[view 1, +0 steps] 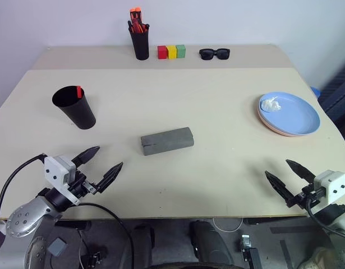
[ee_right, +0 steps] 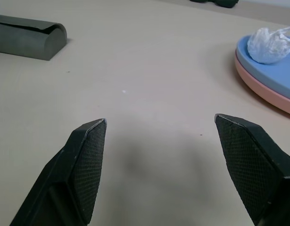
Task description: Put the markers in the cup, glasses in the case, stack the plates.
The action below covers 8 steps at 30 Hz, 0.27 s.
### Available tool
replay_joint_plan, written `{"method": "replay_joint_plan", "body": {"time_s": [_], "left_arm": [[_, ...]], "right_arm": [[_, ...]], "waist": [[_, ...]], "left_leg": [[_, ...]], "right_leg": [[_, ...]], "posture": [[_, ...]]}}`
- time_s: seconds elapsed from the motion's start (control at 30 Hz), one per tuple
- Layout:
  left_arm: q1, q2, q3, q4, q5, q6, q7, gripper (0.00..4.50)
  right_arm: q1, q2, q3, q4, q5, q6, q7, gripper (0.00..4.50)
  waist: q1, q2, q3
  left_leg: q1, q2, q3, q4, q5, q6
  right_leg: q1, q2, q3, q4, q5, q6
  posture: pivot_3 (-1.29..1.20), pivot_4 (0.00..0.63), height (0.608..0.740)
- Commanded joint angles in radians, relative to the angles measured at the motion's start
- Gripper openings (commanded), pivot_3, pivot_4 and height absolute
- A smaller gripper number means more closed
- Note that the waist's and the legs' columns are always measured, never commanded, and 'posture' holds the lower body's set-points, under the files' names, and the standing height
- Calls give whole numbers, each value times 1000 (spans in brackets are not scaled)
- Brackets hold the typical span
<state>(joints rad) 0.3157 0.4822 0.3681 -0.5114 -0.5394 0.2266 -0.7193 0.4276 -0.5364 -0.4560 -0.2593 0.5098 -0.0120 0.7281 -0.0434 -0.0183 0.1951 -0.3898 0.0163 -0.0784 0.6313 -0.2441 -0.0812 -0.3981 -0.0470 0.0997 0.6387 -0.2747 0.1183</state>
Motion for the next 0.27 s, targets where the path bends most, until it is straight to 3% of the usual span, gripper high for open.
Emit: {"method": "replay_joint_plan", "body": {"time_s": [0.03, 0.27], "left_arm": [[3, 6, -8, -54, -20, 17, 23, 4500], [72, 13, 17, -96, -38, 23, 15, 4500]], "right_arm": [[-1, -9, -49, -41, 32, 16, -6, 3742], [10, 1, -41, -90, 42, 48, -21, 3742]], "waist": [[0, 0, 0], [0, 0, 0]], "left_leg": [[0, 0, 0, 0, 0, 0], [0, 0, 0, -1, -1, 1]], "right_leg": [[0, 0, 0, 0, 0, 0], [0, 0, 0, -2, 0, 0]], "posture": [[0, 150, 740], [0, 150, 740]]}}
